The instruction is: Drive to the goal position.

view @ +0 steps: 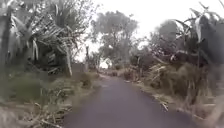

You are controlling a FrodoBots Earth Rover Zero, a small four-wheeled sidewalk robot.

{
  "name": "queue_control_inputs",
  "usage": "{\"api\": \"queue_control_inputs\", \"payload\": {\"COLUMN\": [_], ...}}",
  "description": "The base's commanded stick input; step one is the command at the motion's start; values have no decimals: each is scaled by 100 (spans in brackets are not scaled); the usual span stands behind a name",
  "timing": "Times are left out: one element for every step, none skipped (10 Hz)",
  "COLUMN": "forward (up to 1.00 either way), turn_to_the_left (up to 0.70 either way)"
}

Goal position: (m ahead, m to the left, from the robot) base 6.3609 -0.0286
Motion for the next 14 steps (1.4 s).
{"api": "queue_control_inputs", "payload": {"forward": [85,85,85,85,85,85,85,85,85,85,85,85,85,85], "turn_to_the_left": [0,0,0,0,0,0,0,0,0,0,0,0,0,0]}}
